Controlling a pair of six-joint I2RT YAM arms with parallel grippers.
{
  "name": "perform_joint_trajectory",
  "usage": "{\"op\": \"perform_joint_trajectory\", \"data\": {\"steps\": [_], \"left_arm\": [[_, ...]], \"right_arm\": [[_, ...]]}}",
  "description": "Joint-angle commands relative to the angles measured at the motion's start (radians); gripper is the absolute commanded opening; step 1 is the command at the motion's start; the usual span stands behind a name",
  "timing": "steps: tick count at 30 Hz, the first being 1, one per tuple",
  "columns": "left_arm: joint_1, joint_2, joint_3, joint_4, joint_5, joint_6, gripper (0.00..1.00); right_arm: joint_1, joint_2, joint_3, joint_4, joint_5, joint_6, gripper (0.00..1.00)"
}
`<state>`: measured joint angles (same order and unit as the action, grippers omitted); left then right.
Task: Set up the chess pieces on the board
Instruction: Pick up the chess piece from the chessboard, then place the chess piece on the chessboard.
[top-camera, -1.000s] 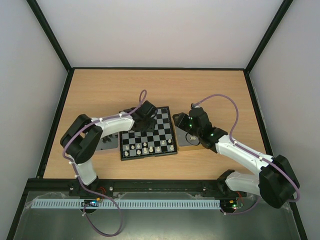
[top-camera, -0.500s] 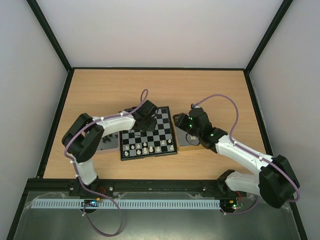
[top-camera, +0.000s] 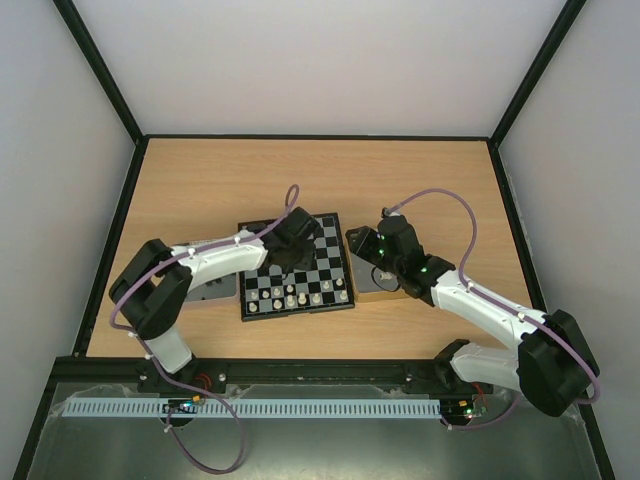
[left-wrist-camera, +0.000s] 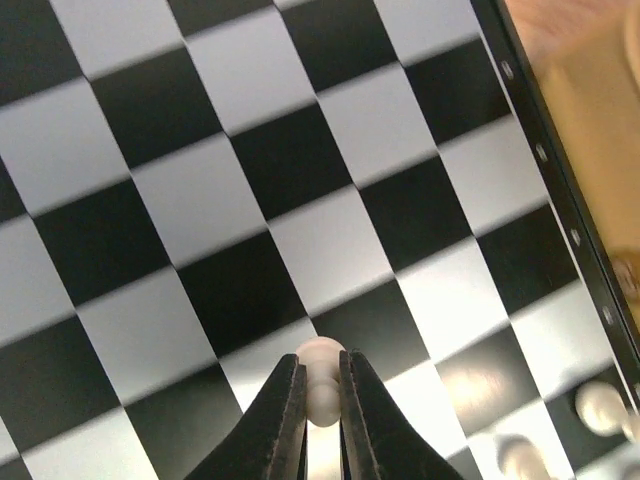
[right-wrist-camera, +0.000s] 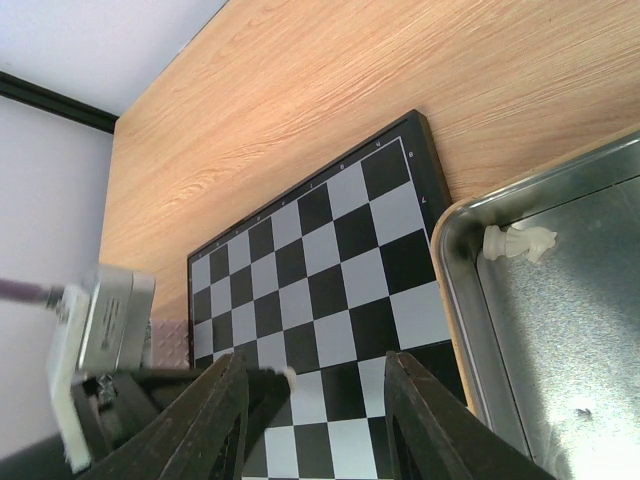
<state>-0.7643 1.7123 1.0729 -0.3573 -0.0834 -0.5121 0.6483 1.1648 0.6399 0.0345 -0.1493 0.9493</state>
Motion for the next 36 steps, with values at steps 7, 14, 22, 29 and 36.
{"op": "perform_joint_trajectory", "data": {"steps": [7,14,22,29,36], "left_arm": [[-0.086,-0.115,-0.052,-0.196,0.041,-0.020,0.11],[-0.088,-0.102,-0.044,-0.245,0.104,0.029,0.11],[-0.087,-0.065,-0.028,-0.255,0.144,0.045,0.12],[-0.087,-0.042,-0.034,-0.239,0.177,0.043,0.12],[-0.087,-0.025,-0.036,-0.220,0.189,0.044,0.13]], "right_arm": [[0.005,0.010,-0.016,0.009,0.008,0.000,0.38],[0.005,0.016,-0.018,0.017,-0.001,0.007,0.37],[0.004,0.009,-0.017,0.010,0.001,0.009,0.37],[0.005,0.012,-0.018,0.011,-0.005,0.008,0.38],[0.004,0.009,-0.018,0.010,-0.006,0.008,0.38]]}}
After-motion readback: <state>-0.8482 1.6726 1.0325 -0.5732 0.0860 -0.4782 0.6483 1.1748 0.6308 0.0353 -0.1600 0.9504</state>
